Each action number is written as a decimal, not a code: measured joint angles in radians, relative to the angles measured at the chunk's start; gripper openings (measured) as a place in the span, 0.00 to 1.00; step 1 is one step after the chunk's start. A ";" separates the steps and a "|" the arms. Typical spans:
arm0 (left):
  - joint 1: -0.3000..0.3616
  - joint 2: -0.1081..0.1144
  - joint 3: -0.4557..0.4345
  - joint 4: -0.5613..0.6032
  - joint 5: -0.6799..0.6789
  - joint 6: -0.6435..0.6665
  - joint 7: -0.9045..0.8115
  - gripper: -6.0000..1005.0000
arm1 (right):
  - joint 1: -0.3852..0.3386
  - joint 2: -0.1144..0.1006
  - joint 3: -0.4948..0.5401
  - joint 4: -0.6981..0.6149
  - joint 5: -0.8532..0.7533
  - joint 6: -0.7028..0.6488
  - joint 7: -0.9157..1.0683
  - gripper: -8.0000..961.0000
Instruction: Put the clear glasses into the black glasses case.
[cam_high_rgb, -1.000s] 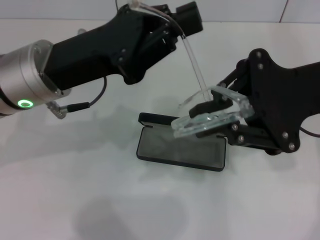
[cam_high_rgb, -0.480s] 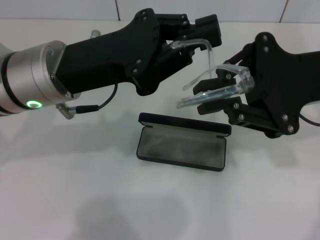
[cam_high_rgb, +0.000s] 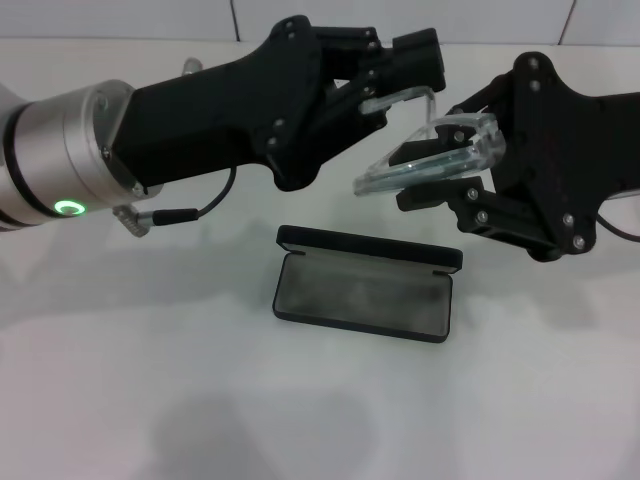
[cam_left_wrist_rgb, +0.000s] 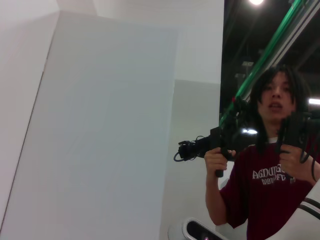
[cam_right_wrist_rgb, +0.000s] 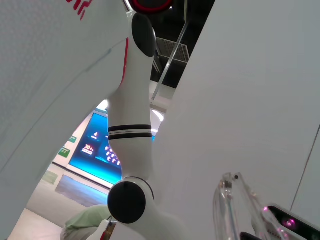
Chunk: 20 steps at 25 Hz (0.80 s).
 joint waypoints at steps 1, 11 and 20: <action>0.000 0.000 -0.003 0.000 -0.002 -0.001 0.002 0.07 | 0.000 0.000 0.000 0.000 0.000 -0.002 0.000 0.14; -0.004 0.000 -0.033 -0.005 -0.019 -0.004 0.005 0.07 | 0.001 0.003 -0.003 0.000 -0.007 0.003 0.000 0.14; -0.009 -0.002 -0.023 -0.002 -0.020 0.051 -0.002 0.07 | 0.001 0.004 -0.001 0.000 -0.012 0.024 0.000 0.14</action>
